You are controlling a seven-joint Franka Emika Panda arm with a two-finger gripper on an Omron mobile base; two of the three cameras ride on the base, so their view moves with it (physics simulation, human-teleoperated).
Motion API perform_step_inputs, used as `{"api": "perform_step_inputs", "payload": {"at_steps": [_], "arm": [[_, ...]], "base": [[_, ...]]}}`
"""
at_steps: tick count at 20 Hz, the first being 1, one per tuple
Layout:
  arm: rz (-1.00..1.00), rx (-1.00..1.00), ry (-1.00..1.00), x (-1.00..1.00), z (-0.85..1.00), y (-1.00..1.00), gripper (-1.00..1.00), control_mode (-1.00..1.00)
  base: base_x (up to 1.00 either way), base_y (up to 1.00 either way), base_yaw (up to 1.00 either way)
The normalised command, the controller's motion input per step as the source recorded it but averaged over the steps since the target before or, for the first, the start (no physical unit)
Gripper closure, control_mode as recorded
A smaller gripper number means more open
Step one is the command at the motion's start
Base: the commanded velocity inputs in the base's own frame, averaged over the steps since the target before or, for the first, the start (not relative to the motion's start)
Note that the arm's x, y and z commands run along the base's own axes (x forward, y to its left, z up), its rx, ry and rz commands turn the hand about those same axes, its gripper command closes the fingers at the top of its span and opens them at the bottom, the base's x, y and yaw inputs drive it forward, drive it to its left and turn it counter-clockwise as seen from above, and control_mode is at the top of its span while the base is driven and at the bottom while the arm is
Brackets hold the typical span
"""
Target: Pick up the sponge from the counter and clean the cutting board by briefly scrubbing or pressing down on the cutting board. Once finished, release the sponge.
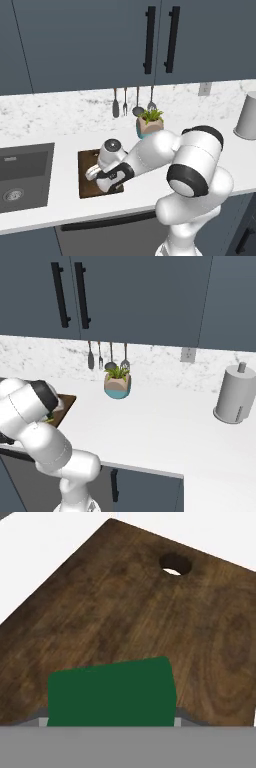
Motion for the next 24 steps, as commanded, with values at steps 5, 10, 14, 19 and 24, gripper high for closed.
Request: {"api": "perform_step_inputs", "payload": {"at_steps": [5,10,14,19,24], "arm": [[0.02,0.00,-0.15,0.28,-0.05,0.00,1.00,-1.00],[0.02,0.00,-0.14,0.31,-0.02,0.00,1.00,-1.00],[0.02,0.00,-0.13,0.42,0.00,0.00,1.00,-1.00],[0.01,0.00,-0.11,0.44,0.00,0.00,1.00,-1.00],[0.01,0.00,-0.05,0.07,-0.17,0.00,1.00,-1.00]], "base": [[0.00,0.00,0.00],[0.00,0.00,0.00],[0.00,0.00,0.00],[0.00,0.00,0.00],[0.00,0.00,0.00]]}}
